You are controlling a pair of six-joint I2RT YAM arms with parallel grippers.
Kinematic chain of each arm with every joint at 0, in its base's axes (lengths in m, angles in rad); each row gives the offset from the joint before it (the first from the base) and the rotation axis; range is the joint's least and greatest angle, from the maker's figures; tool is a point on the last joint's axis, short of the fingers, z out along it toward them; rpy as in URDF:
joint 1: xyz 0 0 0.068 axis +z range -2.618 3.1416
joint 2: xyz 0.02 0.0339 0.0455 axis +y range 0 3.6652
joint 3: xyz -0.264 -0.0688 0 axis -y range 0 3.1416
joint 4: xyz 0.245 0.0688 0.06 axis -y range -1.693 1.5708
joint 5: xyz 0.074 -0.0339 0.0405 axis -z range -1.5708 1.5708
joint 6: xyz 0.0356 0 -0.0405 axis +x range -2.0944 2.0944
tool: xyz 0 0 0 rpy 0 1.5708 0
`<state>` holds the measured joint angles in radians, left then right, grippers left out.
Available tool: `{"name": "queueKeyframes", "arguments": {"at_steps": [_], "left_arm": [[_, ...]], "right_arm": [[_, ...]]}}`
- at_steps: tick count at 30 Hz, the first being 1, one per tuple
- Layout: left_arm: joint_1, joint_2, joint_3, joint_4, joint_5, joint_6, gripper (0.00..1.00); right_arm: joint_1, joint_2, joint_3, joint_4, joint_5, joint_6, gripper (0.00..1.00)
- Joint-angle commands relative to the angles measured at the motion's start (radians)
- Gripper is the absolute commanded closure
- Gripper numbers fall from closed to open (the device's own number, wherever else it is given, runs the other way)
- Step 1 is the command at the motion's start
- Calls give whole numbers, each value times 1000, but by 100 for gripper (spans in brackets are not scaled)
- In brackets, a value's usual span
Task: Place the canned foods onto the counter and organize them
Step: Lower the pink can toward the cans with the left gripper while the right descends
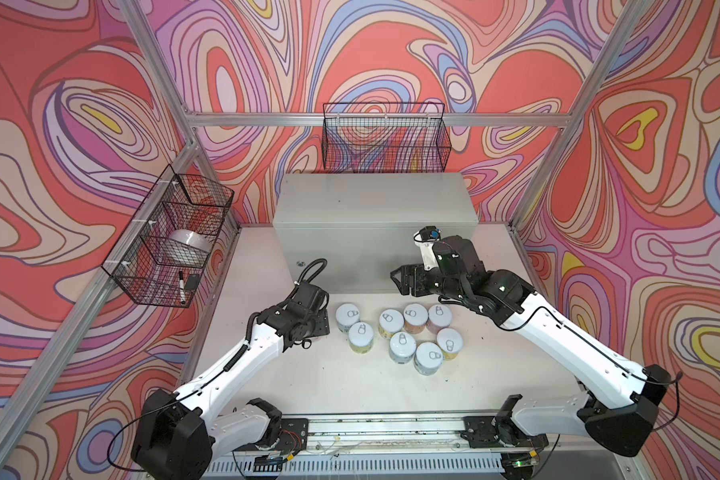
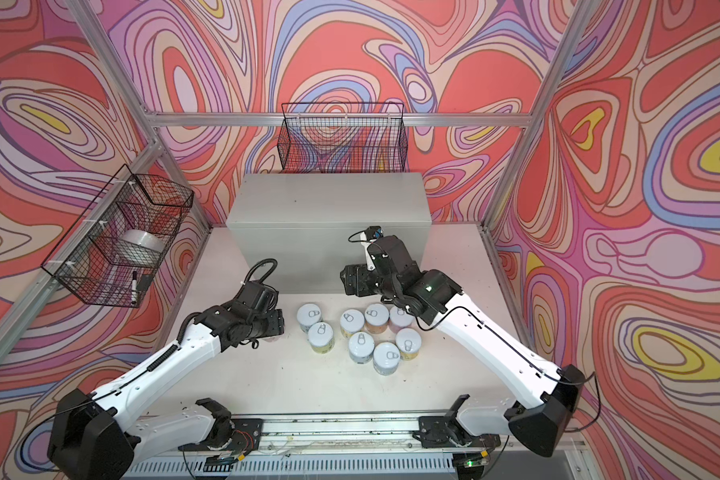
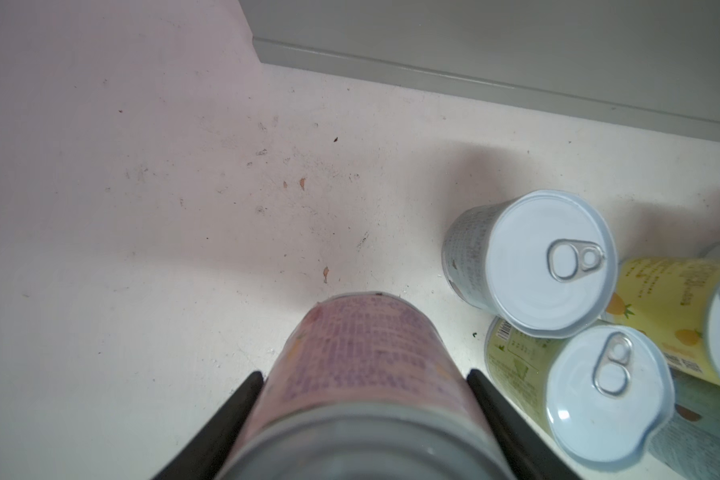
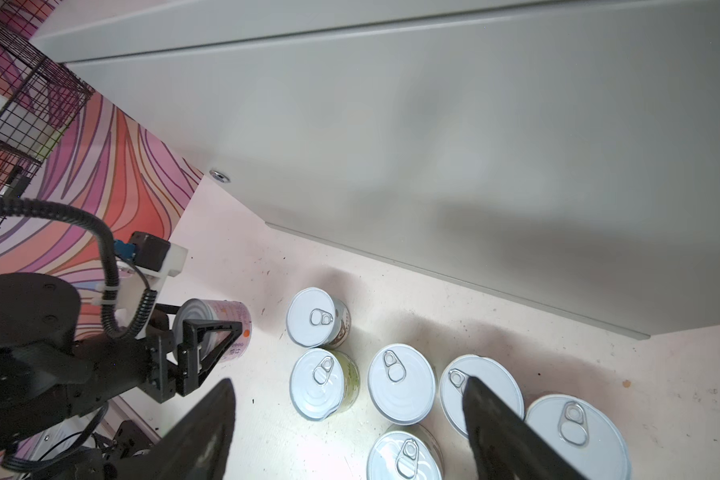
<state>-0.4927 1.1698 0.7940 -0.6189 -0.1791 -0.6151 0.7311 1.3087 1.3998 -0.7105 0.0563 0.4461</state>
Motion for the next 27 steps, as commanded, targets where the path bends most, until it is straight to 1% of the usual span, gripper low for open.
{"name": "queueKeyframes", "arguments": {"at_steps": [1, 9, 22, 23, 27], "left_arm": [[-17, 16, -23, 190, -60, -30, 100], [-20, 39, -146, 347, -95, -10, 100], [-17, 197, -113, 408, -134, 34, 100], [-15, 203, -113, 411, -138, 36, 99], [-9, 202, -132, 438, -149, 45, 81]], "right_arm": [[13, -20, -22, 2, 13, 6, 12], [27, -31, -67, 8, 25, 11, 12], [62, -50, -123, 27, 62, 32, 12], [63, -51, -128, 28, 61, 35, 12], [70, -64, -146, 28, 74, 42, 12]]}}
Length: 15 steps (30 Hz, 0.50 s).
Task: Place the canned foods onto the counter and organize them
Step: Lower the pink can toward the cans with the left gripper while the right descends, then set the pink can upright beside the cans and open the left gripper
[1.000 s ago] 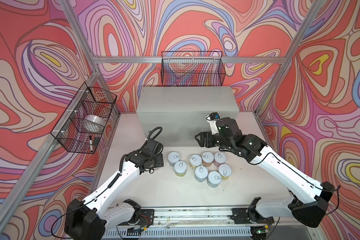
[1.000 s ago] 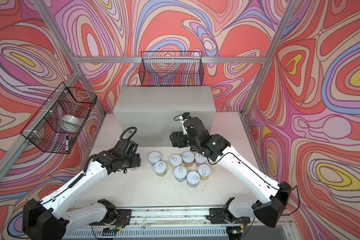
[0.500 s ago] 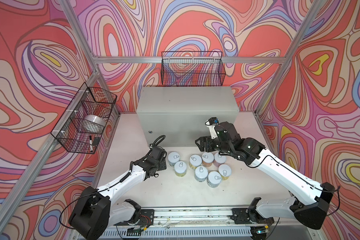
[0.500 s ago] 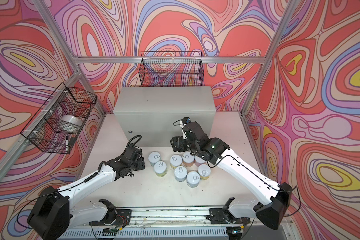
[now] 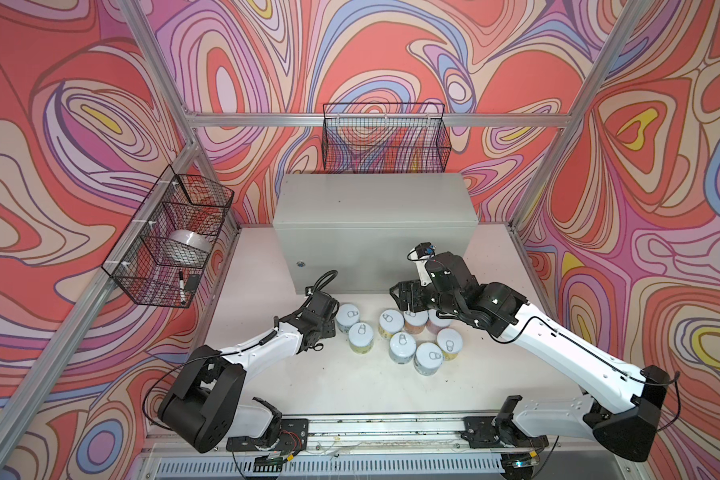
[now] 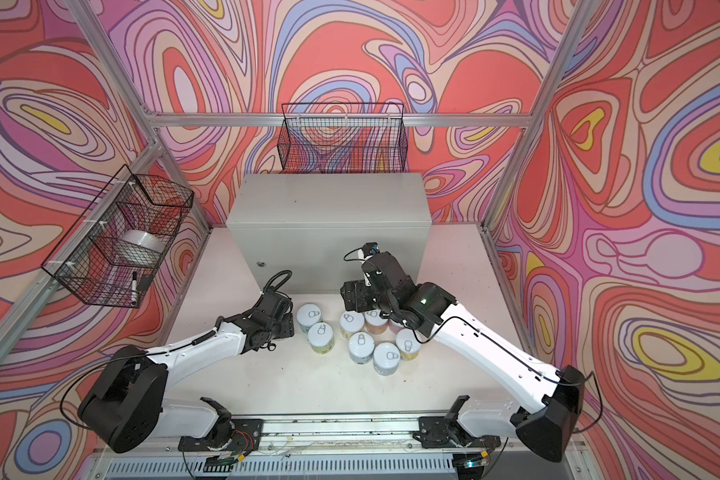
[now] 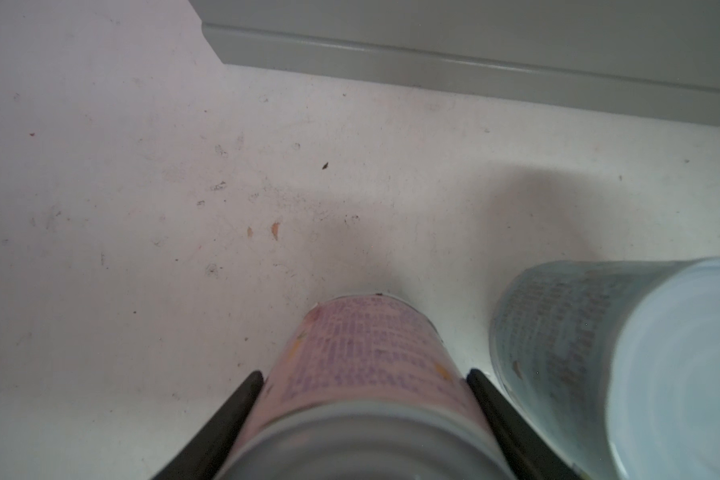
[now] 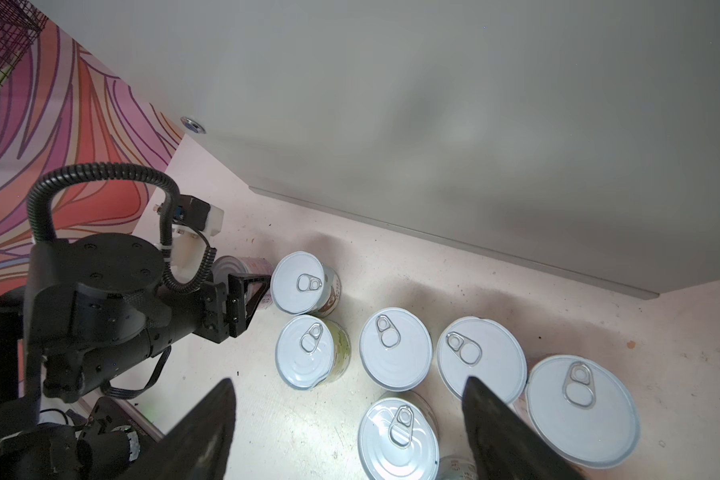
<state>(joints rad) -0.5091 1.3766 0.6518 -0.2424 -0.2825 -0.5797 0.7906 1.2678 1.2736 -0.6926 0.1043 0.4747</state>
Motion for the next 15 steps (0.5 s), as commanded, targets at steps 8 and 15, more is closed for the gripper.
{"name": "queueKeyframes", "arguments": {"at_steps": [8, 15], "left_arm": [[20, 9, -15, 101, -40, 35, 67], [27, 33, 2, 92, -36, 60, 54]], "right_arm": [[22, -33, -49, 12, 45, 24, 12], [24, -12, -39, 7, 51, 28, 12]]}}
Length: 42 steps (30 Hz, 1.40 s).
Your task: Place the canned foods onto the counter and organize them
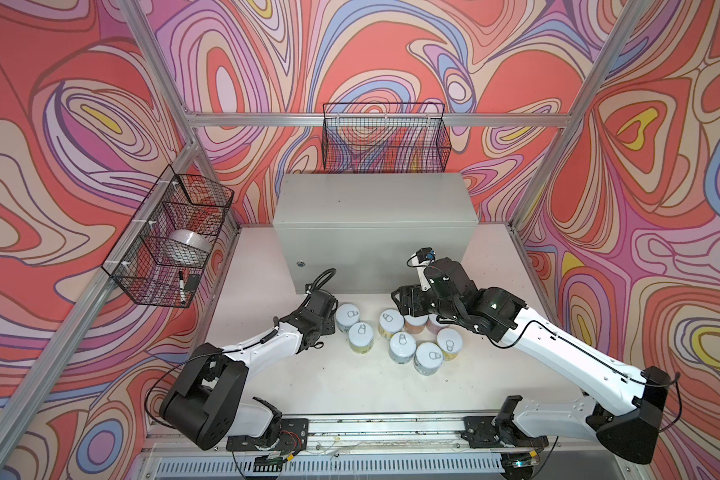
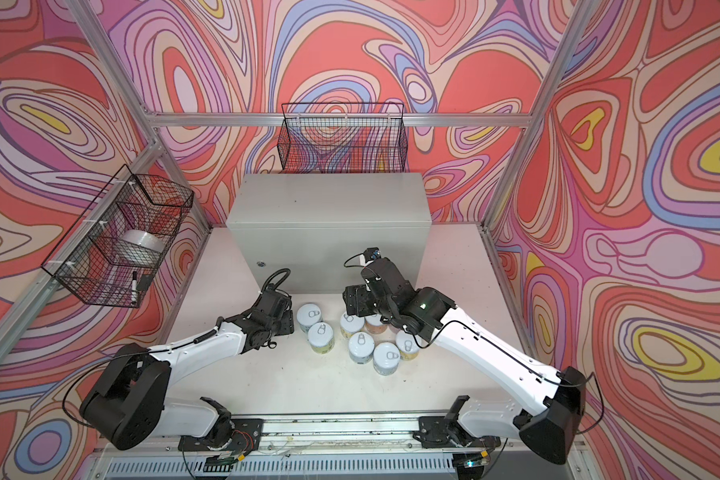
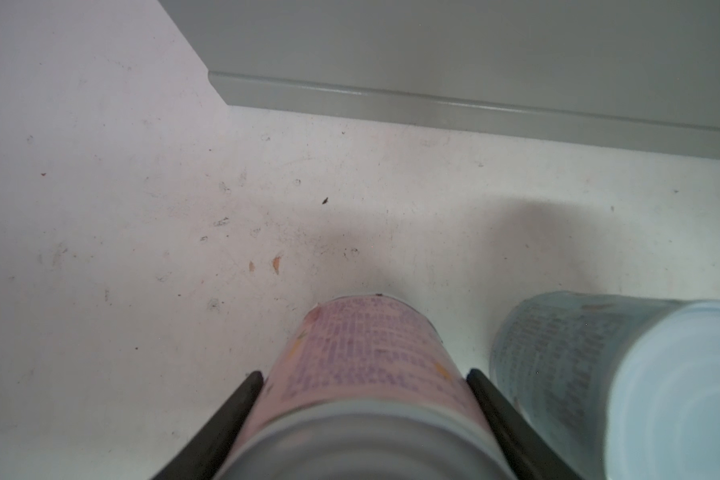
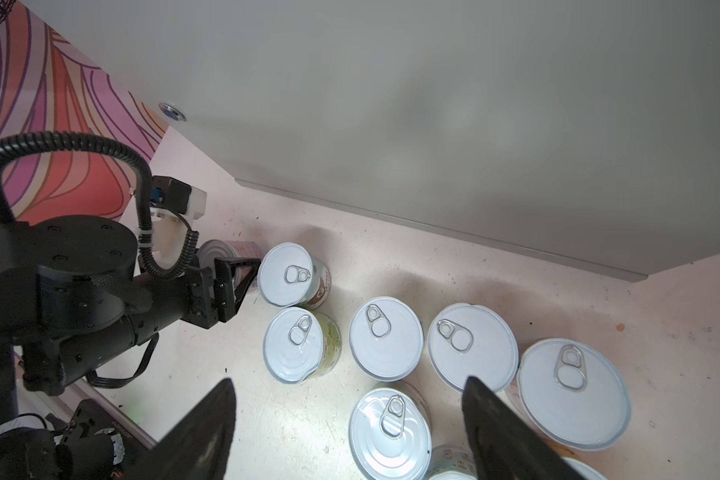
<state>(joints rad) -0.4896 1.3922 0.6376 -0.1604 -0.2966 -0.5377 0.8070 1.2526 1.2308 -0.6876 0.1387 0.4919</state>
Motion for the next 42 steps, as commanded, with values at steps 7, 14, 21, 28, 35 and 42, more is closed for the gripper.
{"name": "queueKeyframes", "arguments": {"at_steps": [7, 14, 21, 28, 35, 42], "left_arm": [[13, -21, 12, 2, -31, 17, 42], [12, -67, 16, -22, -68, 41, 25], [12, -130, -7, -14, -130, 51, 0], [12, -235, -41, -26, -135, 14, 0], [3, -445, -257, 62, -76, -91, 0], [-47, -840, -548, 215, -158, -108, 0]], "right_arm": [[47, 16, 32, -18, 65, 20, 12], [57, 3, 13, -13, 88, 21, 12], [58, -12, -14, 12, 89, 9, 12], [57, -11, -26, 32, 79, 10, 12], [57, -10, -47, 66, 64, 17, 12], [59, -15, -69, 91, 53, 7, 13]]}}
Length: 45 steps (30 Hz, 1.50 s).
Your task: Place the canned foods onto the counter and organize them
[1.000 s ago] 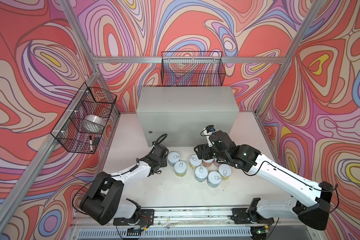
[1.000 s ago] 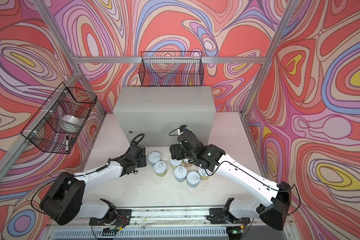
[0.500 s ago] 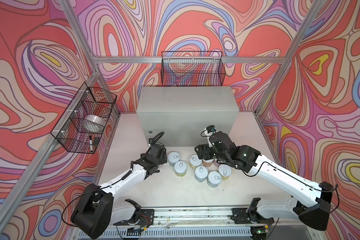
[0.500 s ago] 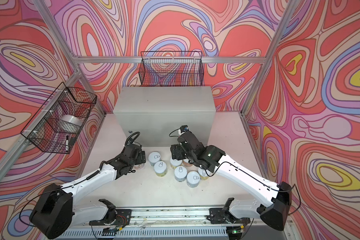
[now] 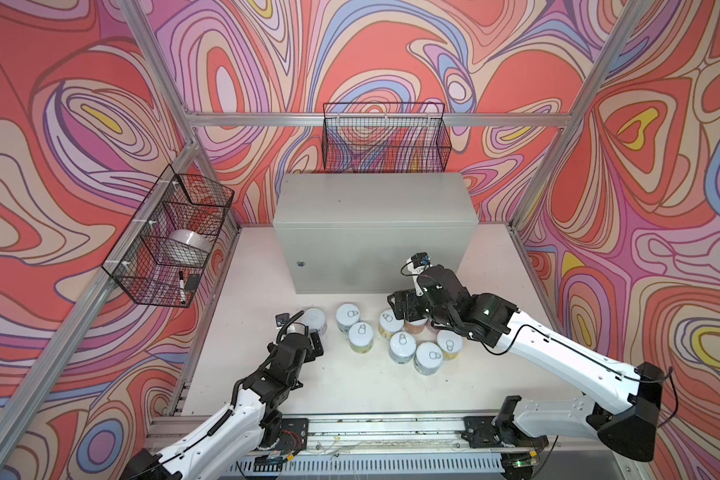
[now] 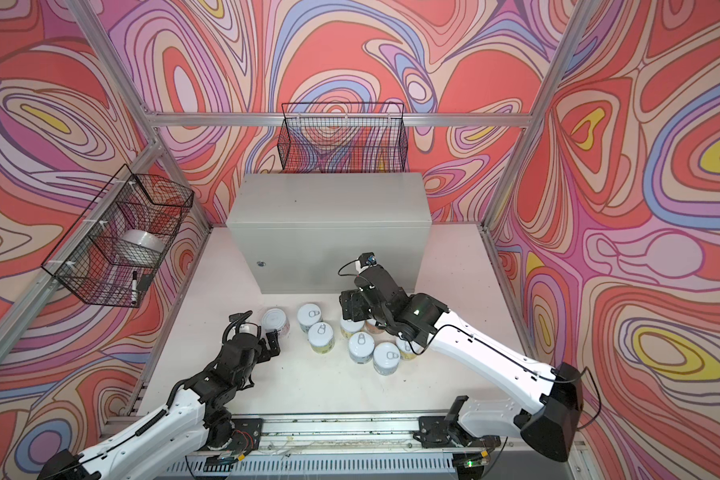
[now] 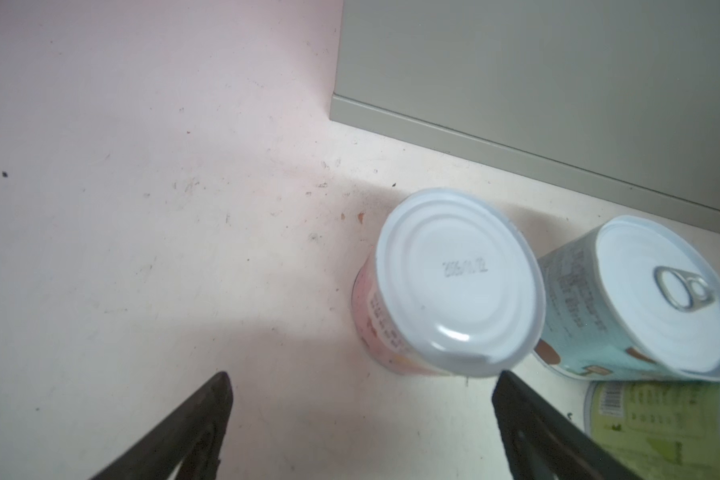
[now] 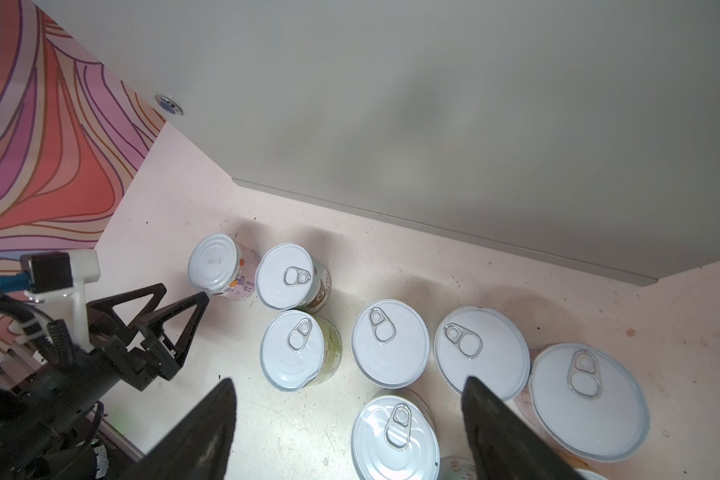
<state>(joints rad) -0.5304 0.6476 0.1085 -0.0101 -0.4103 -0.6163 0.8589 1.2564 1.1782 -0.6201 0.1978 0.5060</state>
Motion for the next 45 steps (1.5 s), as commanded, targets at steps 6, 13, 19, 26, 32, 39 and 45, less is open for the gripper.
{"name": "queueKeyframes", "arguments": {"at_steps": [6, 13, 19, 26, 32, 39, 45], "left_arm": [[-33, -64, 0, 89, 35, 37, 0], [-119, 250, 52, 257, -57, 53, 0], [-140, 412, 56, 411, -124, 50, 0], [-140, 564, 63, 576, -197, 79, 0], [-140, 764, 89, 757, -215, 103, 0], [-141, 988, 66, 1073, -225, 94, 4], [-140, 1082, 23, 1208, -290, 71, 8]], "right_arm": [[8, 5, -17, 32, -15, -20, 13], [7, -12, -35, 42, 7, -35, 13], [8, -27, -41, 33, 31, -56, 13], [8, -17, -17, 28, 51, -87, 12], [7, 6, 0, 42, 54, -90, 12], [8, 11, 21, 25, 66, -94, 12], [8, 23, 23, 26, 66, -93, 12]]}}
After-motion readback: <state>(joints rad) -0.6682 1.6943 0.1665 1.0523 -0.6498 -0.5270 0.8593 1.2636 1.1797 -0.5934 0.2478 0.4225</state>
